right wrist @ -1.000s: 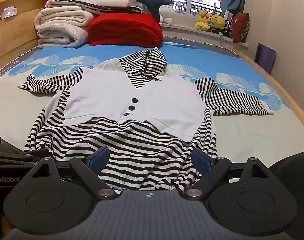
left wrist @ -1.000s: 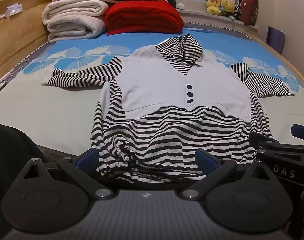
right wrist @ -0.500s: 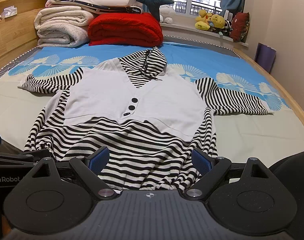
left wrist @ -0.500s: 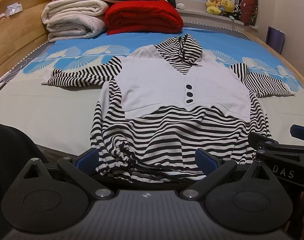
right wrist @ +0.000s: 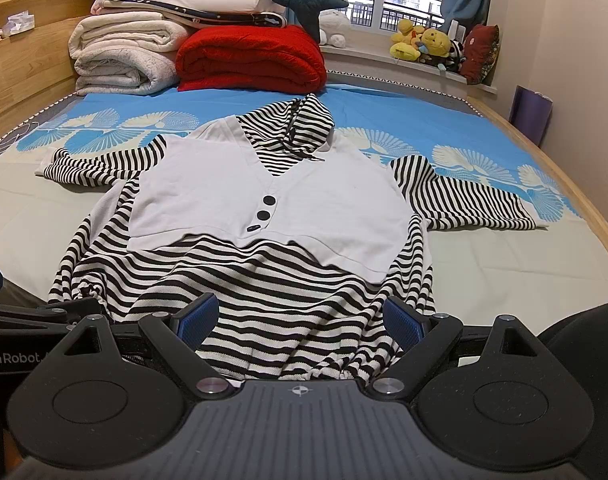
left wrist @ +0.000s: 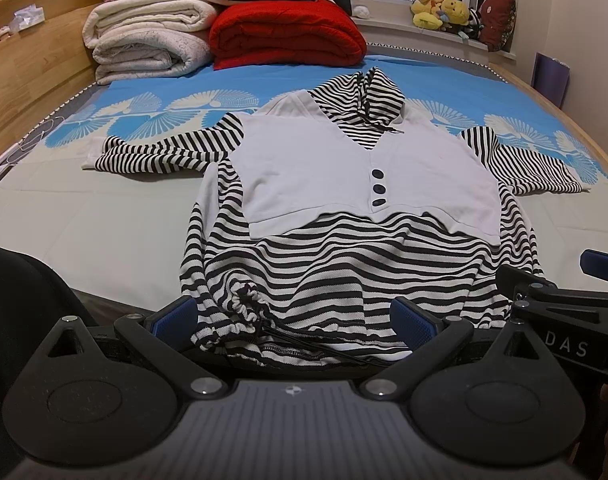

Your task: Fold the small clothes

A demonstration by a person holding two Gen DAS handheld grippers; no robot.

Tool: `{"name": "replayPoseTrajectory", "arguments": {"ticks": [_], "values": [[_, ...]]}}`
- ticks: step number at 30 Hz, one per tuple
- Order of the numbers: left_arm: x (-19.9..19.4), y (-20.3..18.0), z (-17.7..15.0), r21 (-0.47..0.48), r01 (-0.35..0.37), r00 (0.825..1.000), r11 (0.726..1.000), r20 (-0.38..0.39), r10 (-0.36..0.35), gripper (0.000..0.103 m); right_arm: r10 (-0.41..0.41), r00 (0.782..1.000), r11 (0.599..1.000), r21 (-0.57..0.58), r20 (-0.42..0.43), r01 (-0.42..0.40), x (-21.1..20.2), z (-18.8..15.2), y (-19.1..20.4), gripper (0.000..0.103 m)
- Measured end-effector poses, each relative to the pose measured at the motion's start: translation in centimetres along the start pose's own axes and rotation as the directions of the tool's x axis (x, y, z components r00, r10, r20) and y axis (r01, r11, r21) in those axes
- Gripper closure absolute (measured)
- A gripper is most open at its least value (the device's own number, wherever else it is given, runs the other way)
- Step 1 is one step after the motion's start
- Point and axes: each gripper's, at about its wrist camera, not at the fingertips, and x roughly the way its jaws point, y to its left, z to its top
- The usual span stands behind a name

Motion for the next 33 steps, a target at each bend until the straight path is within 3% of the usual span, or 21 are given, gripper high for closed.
{"name": "replayPoseTrajectory", "arguments": {"ticks": [33], "values": [[0.00,0.03,0.02,0.000,0.000,1.000,1.000,-0.001,0.000,0.001,-0.003,1.000,1.000,-0.006,0.010,0.003,-0.06,0.01,0.06,0.013]]}}
